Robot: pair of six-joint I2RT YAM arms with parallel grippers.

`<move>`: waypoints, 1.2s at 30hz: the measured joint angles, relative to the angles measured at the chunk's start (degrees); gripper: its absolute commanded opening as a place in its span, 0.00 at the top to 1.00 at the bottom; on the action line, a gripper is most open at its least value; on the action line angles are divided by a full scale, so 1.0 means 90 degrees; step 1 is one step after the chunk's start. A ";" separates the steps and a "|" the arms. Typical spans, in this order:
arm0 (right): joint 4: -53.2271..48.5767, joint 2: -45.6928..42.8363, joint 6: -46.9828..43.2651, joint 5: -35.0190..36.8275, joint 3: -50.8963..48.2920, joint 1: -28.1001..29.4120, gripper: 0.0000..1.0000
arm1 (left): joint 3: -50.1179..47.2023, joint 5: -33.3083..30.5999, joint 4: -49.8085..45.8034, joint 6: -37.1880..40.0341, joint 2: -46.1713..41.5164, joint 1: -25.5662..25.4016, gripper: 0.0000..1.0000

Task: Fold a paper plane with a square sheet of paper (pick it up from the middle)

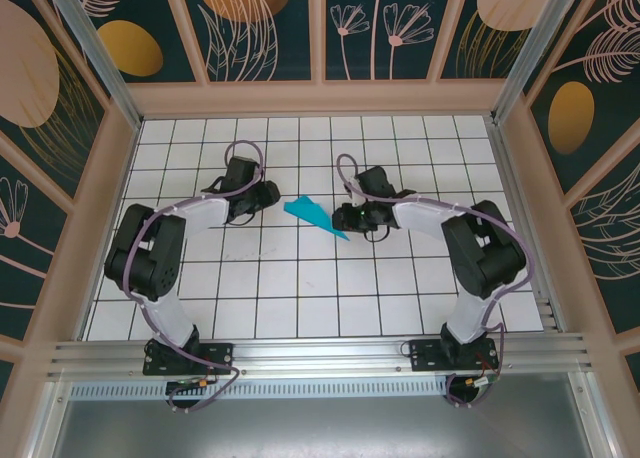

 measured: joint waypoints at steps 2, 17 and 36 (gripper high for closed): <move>0.0066 -0.0095 0.0024 0.0022 0.0075 -0.0049 0.63 | -0.0002 0.0029 -0.0165 -0.0100 -0.0087 -0.0022 0.52; 0.0126 0.1253 -0.0189 -0.0617 0.1234 -0.0155 0.69 | -0.0544 0.0826 0.0078 -0.0860 -0.0403 -0.0114 0.47; 0.0194 0.1265 -0.0644 -0.1795 0.0969 0.0007 0.75 | -0.0784 0.1445 0.0962 -0.1802 -0.0449 -0.0687 0.41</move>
